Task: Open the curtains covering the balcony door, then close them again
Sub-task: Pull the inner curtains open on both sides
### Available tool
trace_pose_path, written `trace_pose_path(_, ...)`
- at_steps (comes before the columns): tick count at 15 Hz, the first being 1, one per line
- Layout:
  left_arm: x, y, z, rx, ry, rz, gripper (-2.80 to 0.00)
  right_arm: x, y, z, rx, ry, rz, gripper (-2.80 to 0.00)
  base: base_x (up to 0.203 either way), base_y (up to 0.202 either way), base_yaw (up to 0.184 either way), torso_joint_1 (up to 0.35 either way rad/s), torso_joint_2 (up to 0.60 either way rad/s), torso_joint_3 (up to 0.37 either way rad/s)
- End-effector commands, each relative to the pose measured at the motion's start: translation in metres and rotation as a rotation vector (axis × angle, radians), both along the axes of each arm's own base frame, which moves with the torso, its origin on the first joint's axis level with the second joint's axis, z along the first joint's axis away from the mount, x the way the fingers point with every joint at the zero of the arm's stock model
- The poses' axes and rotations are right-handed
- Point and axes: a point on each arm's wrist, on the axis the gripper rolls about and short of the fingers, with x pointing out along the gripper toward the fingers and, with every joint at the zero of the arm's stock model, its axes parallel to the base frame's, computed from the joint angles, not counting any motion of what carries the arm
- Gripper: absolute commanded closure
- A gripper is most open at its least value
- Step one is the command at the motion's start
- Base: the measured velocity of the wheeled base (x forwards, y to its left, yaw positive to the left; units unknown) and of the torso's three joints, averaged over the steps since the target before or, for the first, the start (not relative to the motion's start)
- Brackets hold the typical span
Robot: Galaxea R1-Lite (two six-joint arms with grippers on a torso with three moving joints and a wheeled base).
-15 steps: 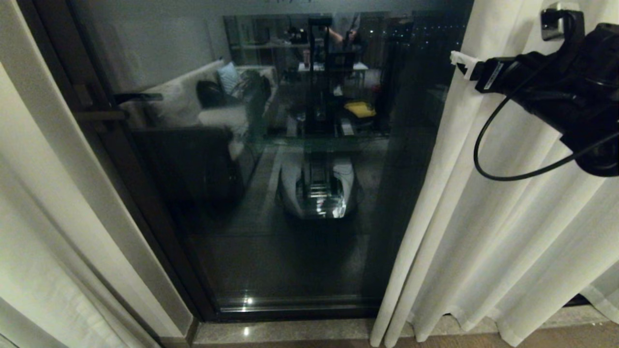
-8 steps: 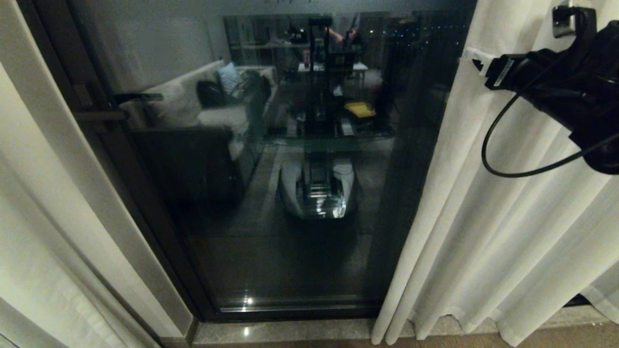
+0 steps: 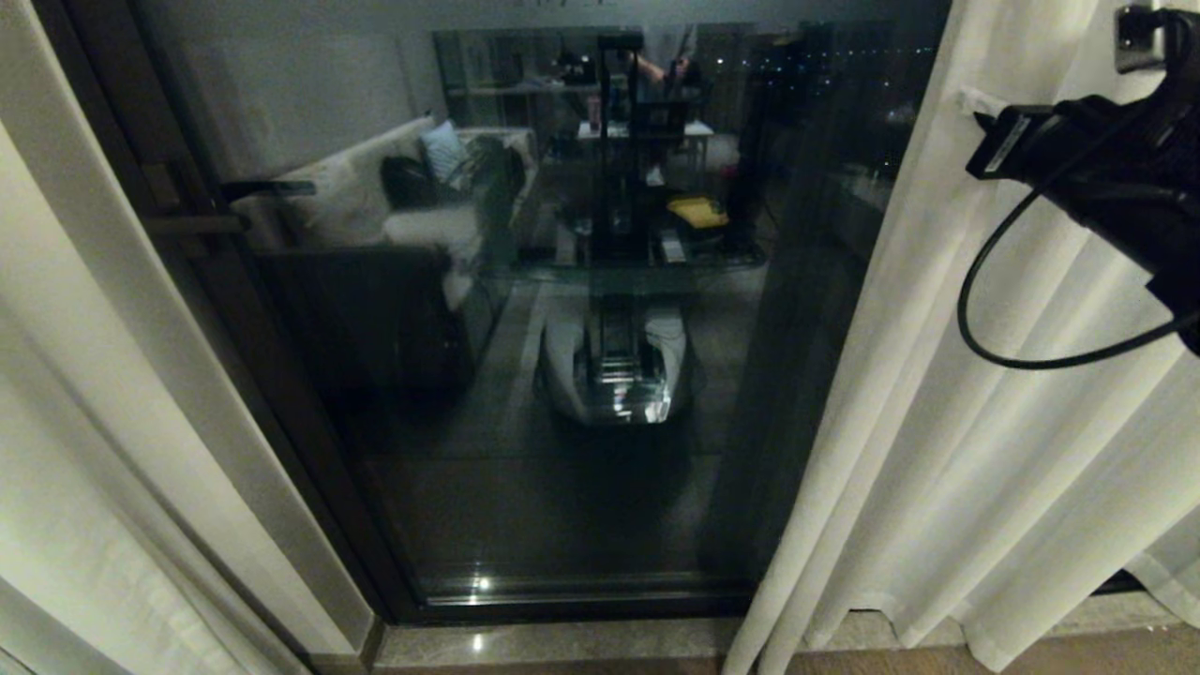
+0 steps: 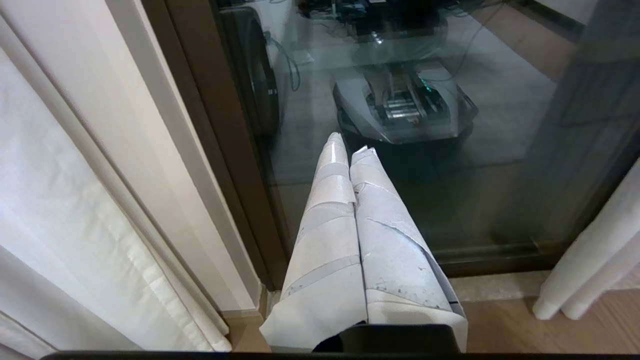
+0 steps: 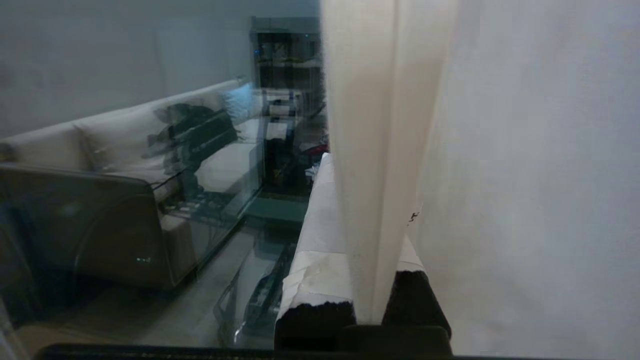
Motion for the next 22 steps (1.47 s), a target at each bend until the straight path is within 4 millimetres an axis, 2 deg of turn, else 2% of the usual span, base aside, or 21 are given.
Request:
trace_pose_path(1,0.0,0.0,0.0,0.0,-0.001,0.0,0.0,-0.02,-0.001,0.003,0.001,-0.014,0.001,0.0,0.0,0.0,0.0,0.0,0.0,0.0)
trace_pose_path(3,0.0,0.0,0.0,0.0,-0.001,0.0,0.0,-0.029,-0.002,0.0,0.001,-0.015,0.001,0.0,0.0,0.0,0.0,0.0,0.0,0.0)
trace_pose_path(6,0.0,0.0,0.0,0.0,-0.001,0.0,0.0,-0.038,-0.003,0.008,0.009,-0.065,0.003,0.0,0.0,0.0,0.0,0.0,0.0,0.0)
trace_pose_path(11,0.0,0.0,0.0,0.0,-0.001,0.0,0.0,-0.037,-0.003,0.014,0.01,-0.08,0.003,0.0,0.0,0.0,0.0,0.0,0.0,0.0)
trace_pose_path(22,0.0,0.0,0.0,0.0,-0.001,0.0,0.0,-0.034,-0.002,0.011,0.008,-0.068,0.004,0.0,0.0,0.0,0.0,0.0,0.0,0.0)
